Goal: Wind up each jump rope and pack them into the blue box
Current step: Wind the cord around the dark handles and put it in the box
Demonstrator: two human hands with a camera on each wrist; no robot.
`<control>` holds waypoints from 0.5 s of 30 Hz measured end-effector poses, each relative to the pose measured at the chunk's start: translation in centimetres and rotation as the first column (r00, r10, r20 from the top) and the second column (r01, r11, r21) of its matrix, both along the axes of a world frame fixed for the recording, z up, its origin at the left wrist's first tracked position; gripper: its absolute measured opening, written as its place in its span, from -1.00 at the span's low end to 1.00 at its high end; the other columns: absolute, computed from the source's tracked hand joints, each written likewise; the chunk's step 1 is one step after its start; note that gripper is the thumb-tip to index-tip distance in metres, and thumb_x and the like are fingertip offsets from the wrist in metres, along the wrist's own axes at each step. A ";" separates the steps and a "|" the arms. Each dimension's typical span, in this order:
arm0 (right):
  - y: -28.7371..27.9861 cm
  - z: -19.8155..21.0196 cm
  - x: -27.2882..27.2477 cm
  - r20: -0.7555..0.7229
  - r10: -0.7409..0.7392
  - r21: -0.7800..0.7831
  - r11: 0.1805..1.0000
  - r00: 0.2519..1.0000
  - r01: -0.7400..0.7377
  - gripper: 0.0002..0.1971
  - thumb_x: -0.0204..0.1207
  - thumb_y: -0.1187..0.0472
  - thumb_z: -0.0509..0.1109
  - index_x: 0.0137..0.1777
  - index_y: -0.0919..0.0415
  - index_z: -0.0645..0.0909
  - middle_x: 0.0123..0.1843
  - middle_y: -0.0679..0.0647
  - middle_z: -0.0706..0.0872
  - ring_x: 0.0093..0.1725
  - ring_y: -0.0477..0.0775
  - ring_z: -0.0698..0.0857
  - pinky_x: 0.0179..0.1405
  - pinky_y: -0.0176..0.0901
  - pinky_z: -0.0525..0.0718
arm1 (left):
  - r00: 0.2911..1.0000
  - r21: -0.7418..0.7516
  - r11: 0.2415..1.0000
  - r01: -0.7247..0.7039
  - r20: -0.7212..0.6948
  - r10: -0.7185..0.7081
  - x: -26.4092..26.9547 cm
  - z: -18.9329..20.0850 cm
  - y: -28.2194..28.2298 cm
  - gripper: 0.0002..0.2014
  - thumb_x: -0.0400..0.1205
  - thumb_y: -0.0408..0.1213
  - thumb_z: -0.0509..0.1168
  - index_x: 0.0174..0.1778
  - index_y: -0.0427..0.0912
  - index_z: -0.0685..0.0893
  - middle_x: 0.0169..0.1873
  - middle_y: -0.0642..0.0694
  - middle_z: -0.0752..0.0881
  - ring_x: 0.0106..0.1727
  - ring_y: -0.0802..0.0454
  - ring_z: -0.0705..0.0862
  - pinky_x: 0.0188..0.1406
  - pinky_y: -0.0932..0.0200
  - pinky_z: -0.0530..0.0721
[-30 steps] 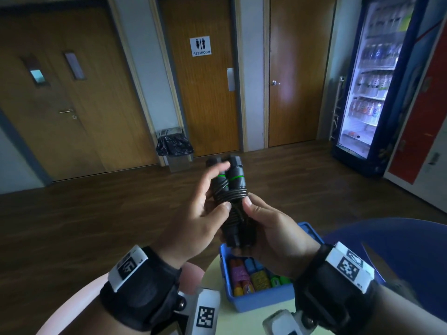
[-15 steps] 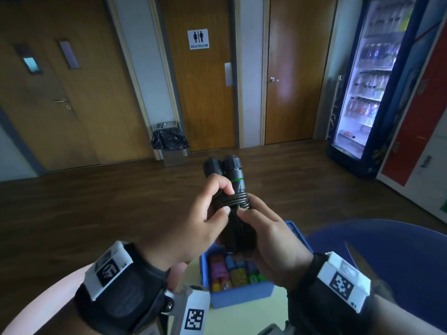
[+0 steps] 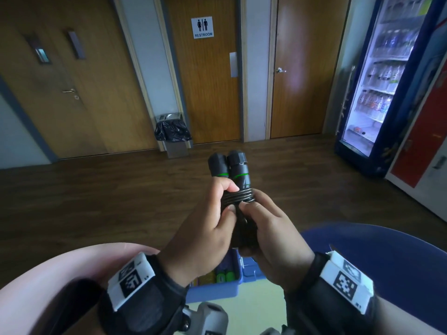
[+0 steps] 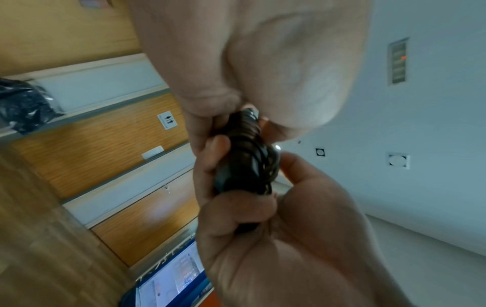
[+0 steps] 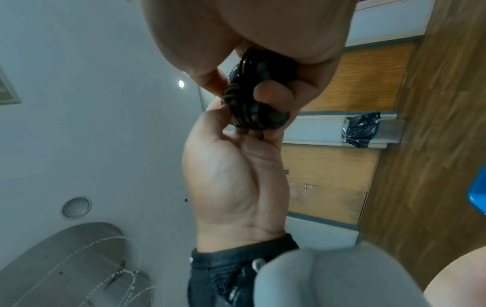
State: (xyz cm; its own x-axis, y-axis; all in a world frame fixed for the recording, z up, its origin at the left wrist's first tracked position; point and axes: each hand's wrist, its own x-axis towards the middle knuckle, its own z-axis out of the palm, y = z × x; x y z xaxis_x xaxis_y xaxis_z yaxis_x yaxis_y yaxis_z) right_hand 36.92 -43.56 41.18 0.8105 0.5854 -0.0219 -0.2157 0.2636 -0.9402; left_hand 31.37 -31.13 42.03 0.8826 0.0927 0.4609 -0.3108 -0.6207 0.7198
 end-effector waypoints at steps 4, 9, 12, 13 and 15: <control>-2.0 0.1 1.4 -0.025 0.045 0.016 0.999 0.999 -0.045 -0.78 0.70 0.27 0.17 0.19 0.13 0.63 -0.35 0.09 0.66 -0.47 0.12 0.61 -0.62 -0.27 0.32 | 0.991 -0.119 0.988 0.102 -0.077 -0.112 1.0 -0.1 -0.8 -0.73 0.68 -0.22 0.23 0.27 0.08 0.42 -0.02 0.12 0.63 -0.14 0.12 0.61 -0.07 0.08 0.60; -2.6 -0.2 2.7 -0.055 0.087 -0.006 0.996 0.995 -0.088 -0.78 0.68 0.24 0.21 0.15 0.08 0.67 -0.22 0.14 0.69 -0.44 0.11 0.61 -0.57 -0.23 0.36 | 0.982 -0.220 0.970 0.107 -0.129 -0.138 1.5 -0.2 -1.5 -0.59 0.56 -0.09 0.41 0.27 0.14 0.43 0.08 -0.04 0.70 0.08 -0.11 0.71 0.11 -0.20 0.71; -2.8 -0.7 3.0 -0.079 0.114 -0.002 0.993 0.990 -0.114 -0.79 0.68 0.22 0.21 0.15 0.06 0.67 -0.21 0.14 0.70 -0.44 0.09 0.61 -0.58 -0.23 0.38 | 0.988 -0.239 0.970 0.052 -0.128 -0.084 1.7 -0.5 -2.2 -0.55 0.47 -0.04 0.46 0.21 0.19 0.44 0.07 -0.12 0.71 0.08 -0.22 0.72 0.14 -0.40 0.67; -2.8 -0.8 3.0 -0.084 0.119 0.003 0.993 0.989 -0.119 -0.79 0.68 0.23 0.21 0.16 0.07 0.66 -0.20 0.14 0.71 -0.44 0.10 0.61 -0.58 -0.23 0.38 | 0.990 -0.240 0.970 0.030 -0.128 -0.062 1.8 -0.6 -2.4 -0.54 0.45 -0.02 0.48 0.20 0.19 0.44 0.04 -0.14 0.72 0.05 -0.22 0.72 0.12 -0.40 0.67; -2.9 -1.1 3.1 -0.089 0.126 0.017 0.992 0.988 -0.125 -0.78 0.69 0.25 0.20 0.18 0.09 0.65 -0.21 0.15 0.71 -0.44 0.11 0.60 -0.59 -0.23 0.37 | 0.991 -0.243 0.970 -0.001 -0.129 -0.031 2.1 -1.0 -2.8 -0.51 0.43 0.00 0.50 0.19 0.15 0.43 0.00 -0.17 0.73 0.02 -0.24 0.74 0.10 -0.41 0.66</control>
State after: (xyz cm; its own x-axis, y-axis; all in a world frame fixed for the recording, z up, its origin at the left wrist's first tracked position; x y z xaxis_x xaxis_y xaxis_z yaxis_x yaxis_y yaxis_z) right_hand 40.04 -46.44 40.13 0.7255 0.6831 -0.0841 -0.3316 0.2399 -0.9124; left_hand 33.47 -33.93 41.08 0.9358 0.1739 0.3065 -0.2115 -0.4186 0.8832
